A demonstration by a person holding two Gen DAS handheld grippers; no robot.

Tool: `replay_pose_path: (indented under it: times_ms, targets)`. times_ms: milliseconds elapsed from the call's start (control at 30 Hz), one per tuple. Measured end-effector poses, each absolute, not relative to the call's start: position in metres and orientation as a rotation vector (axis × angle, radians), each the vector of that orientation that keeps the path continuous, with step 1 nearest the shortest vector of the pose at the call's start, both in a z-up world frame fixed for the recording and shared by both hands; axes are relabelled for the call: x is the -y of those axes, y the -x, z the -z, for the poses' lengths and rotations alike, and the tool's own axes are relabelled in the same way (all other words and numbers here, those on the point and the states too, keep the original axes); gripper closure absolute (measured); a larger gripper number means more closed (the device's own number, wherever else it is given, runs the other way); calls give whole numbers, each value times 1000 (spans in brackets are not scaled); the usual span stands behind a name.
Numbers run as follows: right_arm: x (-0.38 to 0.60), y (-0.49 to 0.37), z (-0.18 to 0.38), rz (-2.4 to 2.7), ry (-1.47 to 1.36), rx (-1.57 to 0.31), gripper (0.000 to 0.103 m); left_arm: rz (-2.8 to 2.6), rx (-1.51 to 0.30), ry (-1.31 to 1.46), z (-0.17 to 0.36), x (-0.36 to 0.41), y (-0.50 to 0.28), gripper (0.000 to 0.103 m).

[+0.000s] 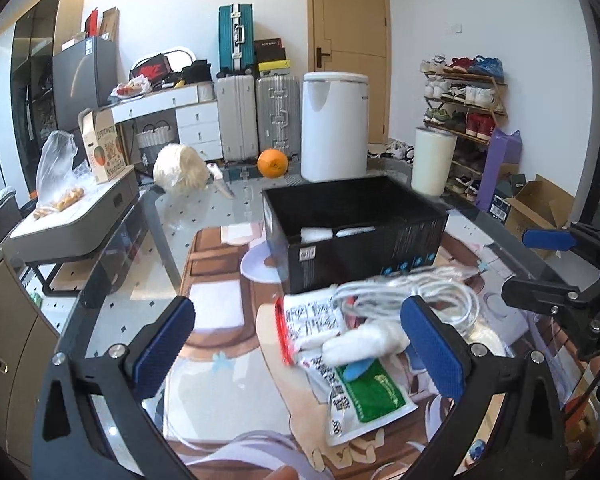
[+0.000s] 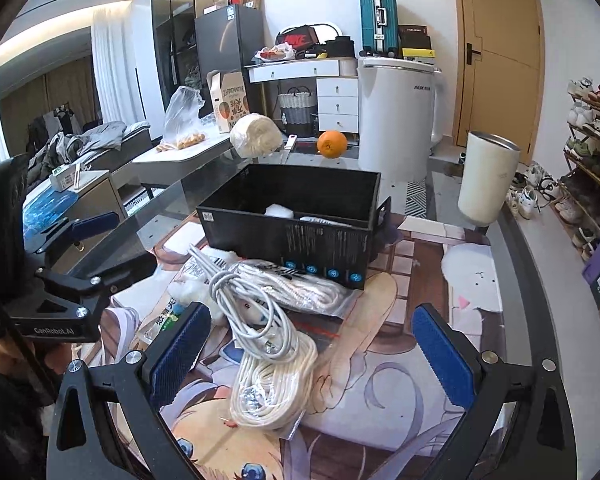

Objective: Organize soft objects
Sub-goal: 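Move the right tool to the bagged white cable coil and grasp it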

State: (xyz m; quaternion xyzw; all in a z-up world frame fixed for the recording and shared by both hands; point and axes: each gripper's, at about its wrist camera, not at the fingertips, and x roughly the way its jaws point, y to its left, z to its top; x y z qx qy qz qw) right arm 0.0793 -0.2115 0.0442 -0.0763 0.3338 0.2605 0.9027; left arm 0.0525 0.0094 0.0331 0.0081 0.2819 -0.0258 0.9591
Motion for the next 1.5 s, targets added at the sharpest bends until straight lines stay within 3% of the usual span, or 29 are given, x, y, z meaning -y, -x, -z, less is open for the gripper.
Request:
replay_pose_path:
  times_ms: [1500]
  targets:
    - [164,-108,-9,-500,60,-828,1,52,-641,3,0,-20,-57,0]
